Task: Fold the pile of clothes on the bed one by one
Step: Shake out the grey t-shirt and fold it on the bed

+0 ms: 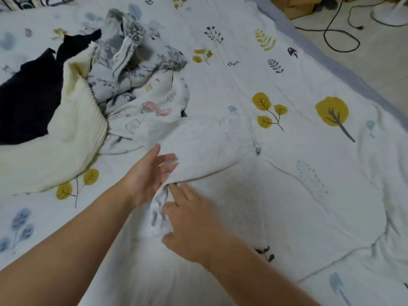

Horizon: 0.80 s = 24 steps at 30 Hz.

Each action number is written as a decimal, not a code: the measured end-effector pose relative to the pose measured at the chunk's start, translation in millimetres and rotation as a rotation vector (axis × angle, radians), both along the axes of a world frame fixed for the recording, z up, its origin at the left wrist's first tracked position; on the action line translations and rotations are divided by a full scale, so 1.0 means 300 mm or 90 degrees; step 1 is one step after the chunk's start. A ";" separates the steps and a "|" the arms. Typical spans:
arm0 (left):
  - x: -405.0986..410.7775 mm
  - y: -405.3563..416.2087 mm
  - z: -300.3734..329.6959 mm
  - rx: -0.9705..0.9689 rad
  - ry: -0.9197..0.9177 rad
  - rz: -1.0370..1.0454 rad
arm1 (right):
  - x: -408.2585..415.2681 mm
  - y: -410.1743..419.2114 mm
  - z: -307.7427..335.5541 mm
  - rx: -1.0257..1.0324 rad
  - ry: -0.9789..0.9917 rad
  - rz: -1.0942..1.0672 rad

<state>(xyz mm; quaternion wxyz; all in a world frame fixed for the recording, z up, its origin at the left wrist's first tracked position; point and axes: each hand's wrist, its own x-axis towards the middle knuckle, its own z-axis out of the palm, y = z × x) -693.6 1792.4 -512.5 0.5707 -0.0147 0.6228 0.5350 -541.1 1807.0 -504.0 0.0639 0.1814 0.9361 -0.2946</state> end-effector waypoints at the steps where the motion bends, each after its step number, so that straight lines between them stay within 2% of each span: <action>1: -0.010 -0.029 -0.020 -0.069 0.085 -0.017 | -0.001 -0.010 -0.011 -0.024 -0.054 0.030; 2: -0.017 -0.055 -0.041 -0.116 0.164 -0.035 | 0.002 -0.017 -0.019 -0.042 -0.081 0.041; 4: -0.014 -0.092 -0.071 -0.137 0.334 -0.098 | 0.012 -0.014 -0.027 -0.064 -0.033 -0.027; 6: 0.011 -0.104 -0.082 -0.135 0.499 -0.194 | 0.024 0.026 -0.037 -0.059 0.033 -0.177; 9: 0.058 -0.081 -0.108 -0.107 0.744 -0.347 | 0.035 0.140 -0.053 -0.060 0.010 -0.432; 12: 0.090 -0.034 -0.150 -0.109 0.859 -0.455 | 0.018 0.252 -0.078 -0.199 0.030 -0.628; 14: 0.093 -0.005 -0.189 -0.137 0.887 -0.484 | -0.019 0.306 -0.097 -0.321 0.083 -0.684; 15: 0.093 0.010 -0.199 -0.128 0.897 -0.459 | -0.040 0.321 -0.100 -0.384 0.116 -0.669; 17: 0.085 0.034 -0.191 -0.119 0.858 -0.288 | -0.082 0.336 -0.082 -0.484 0.173 -0.570; 18: 0.070 0.049 -0.182 -0.139 0.782 -0.171 | -0.098 0.339 -0.067 -0.518 0.191 -0.510; 20: 0.020 0.060 -0.173 -0.211 0.512 0.029 | -0.112 0.334 -0.039 -0.534 0.206 -0.427; 22: -0.032 0.046 -0.160 -0.244 0.263 0.163 | -0.098 0.328 -0.037 -0.431 0.229 -0.441; 24: -0.060 0.027 -0.167 -0.273 0.190 0.173 | -0.057 0.340 -0.061 -0.251 0.216 -0.526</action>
